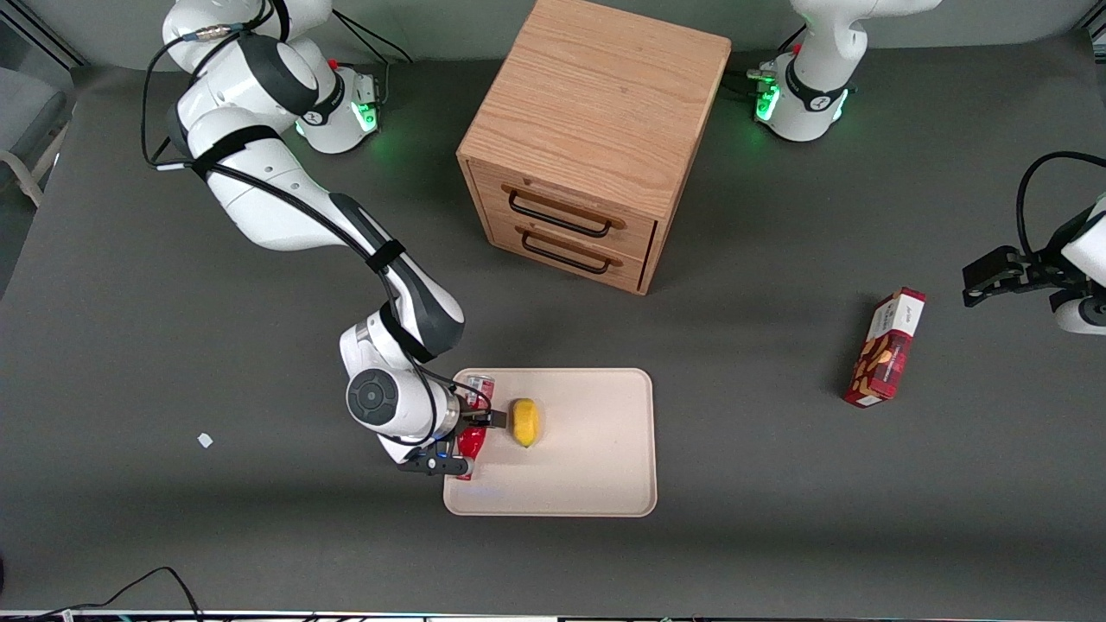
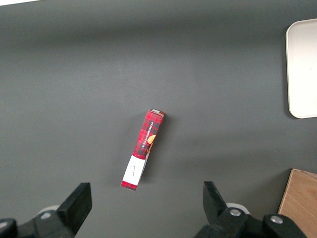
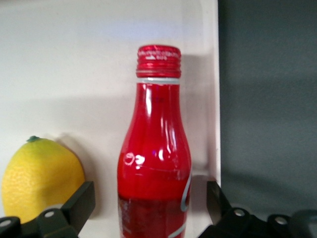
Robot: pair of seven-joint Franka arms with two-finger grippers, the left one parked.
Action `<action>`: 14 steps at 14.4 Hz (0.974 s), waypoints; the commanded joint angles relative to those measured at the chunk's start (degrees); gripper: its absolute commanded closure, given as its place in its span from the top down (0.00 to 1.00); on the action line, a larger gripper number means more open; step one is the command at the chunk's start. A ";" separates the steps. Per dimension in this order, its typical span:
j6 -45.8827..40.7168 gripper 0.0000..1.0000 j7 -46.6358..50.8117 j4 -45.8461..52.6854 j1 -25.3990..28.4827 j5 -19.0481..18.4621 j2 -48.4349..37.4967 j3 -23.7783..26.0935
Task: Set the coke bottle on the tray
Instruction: 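Lower the bottle onto the tray and open the right gripper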
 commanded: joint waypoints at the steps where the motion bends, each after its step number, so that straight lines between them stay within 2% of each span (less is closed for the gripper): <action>1: -2.76 1.00 1.86 0.03 0.30 -1.35 -3.75 0.40; 7: -15.14 1.00 0.29 0.65 -0.66 -1.08 -15.60 1.81; 11: -28.58 1.00 -1.21 0.47 -3.82 -0.47 -29.31 1.55; 14: -40.88 1.00 -8.47 0.47 -7.51 1.20 -38.27 0.50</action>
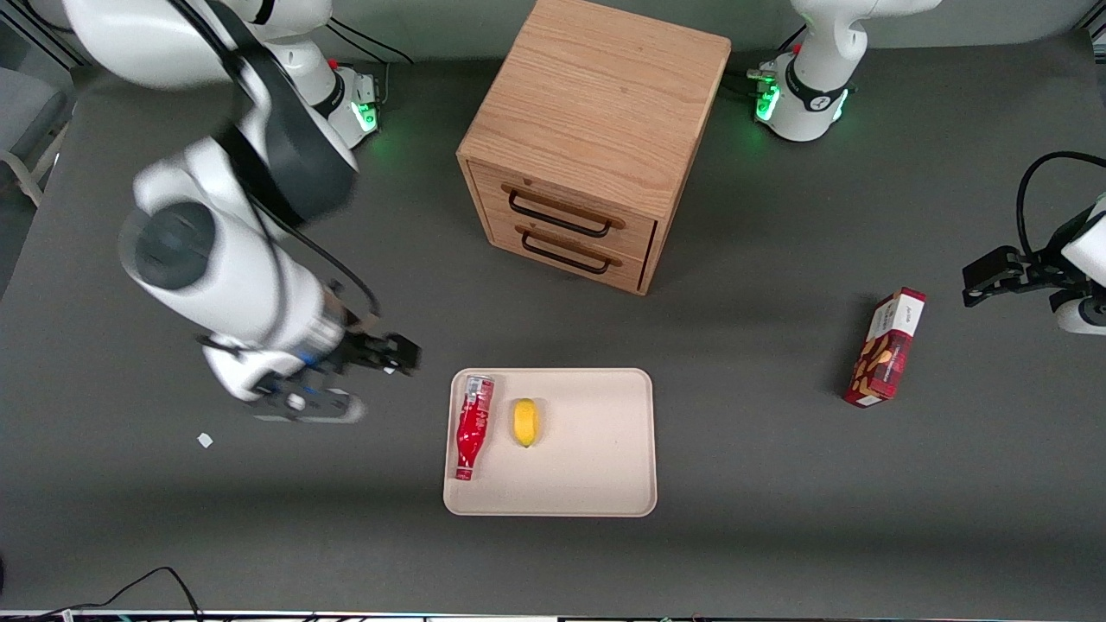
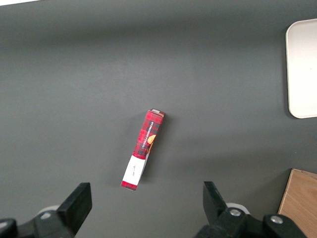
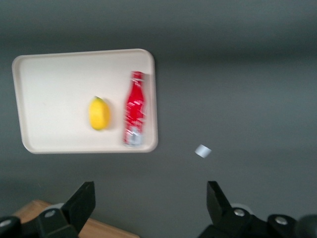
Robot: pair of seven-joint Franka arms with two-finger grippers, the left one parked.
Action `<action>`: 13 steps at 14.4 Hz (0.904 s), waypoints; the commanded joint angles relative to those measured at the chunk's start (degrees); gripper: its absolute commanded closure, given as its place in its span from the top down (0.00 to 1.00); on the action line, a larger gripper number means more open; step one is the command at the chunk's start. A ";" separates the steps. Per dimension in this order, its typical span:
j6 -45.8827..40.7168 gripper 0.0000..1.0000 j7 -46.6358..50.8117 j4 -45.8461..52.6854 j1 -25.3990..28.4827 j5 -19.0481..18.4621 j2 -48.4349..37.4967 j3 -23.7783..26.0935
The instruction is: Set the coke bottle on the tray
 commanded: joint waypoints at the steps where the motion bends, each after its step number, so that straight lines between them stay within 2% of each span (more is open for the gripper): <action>1: -9.52 1.00 -7.03 -2.76 -2.52 1.37 -9.39 -3.52; 2: -12.78 1.00 -8.70 -3.19 -2.61 2.50 -12.64 -6.50; 4: -16.66 1.00 -12.31 -6.43 -2.61 7.50 -18.36 -12.74; 6: -15.63 1.00 -14.60 -15.62 -2.44 11.03 -25.55 -18.20; 10: -3.09 1.00 -14.87 -39.00 -2.35 11.13 -39.80 -19.01; 11: -0.62 1.00 -14.87 -42.10 -2.26 11.13 -41.57 -18.92; 13: -0.68 1.00 -15.57 -41.00 -2.26 11.13 -40.54 -19.01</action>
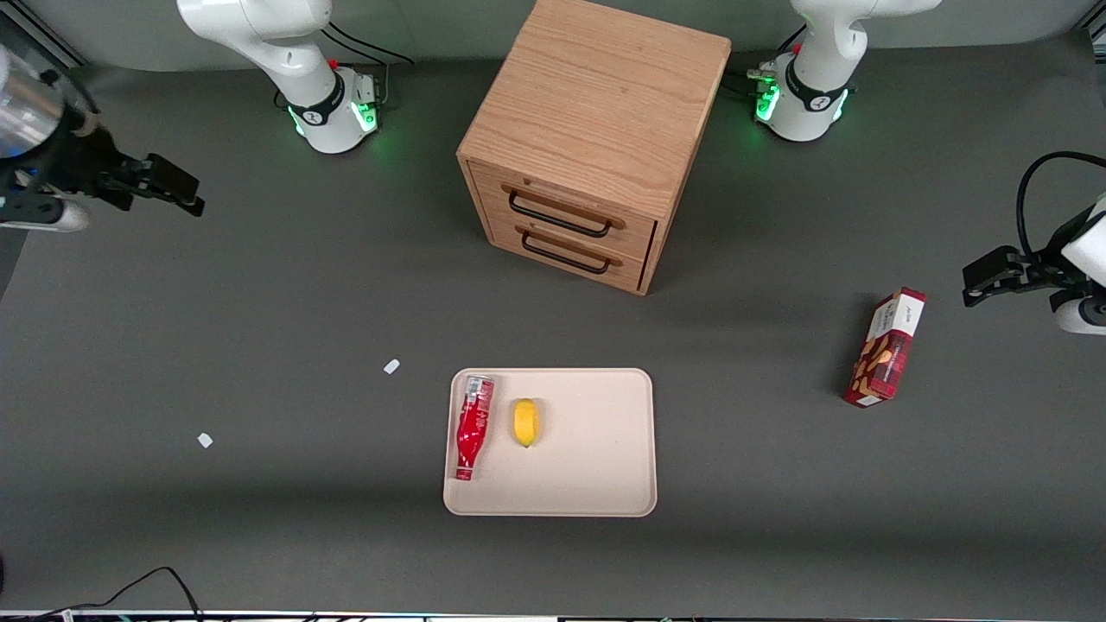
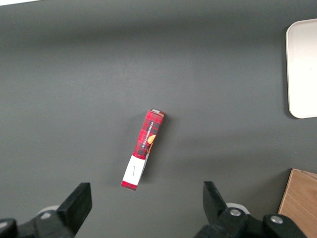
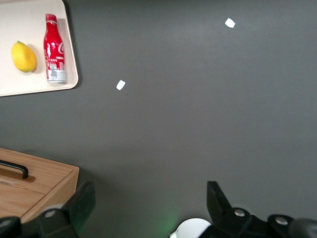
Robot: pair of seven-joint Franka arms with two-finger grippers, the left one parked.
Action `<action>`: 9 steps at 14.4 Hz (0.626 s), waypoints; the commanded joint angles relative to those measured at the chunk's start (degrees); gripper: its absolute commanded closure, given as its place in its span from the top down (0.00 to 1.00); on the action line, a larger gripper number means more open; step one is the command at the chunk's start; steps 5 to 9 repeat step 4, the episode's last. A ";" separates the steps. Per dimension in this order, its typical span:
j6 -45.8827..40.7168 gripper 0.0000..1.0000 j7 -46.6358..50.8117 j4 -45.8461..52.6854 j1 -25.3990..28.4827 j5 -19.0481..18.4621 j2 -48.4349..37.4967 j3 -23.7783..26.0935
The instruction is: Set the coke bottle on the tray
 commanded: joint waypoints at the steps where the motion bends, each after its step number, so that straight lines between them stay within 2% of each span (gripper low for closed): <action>1: 2.50 1.00 -0.81 -3.01 0.19 0.88 -2.42 -0.46; 4: -2.22 1.00 -0.45 4.71 0.10 0.88 3.02 -0.54; 9: -2.22 1.00 -0.45 4.71 0.10 0.88 3.02 -0.54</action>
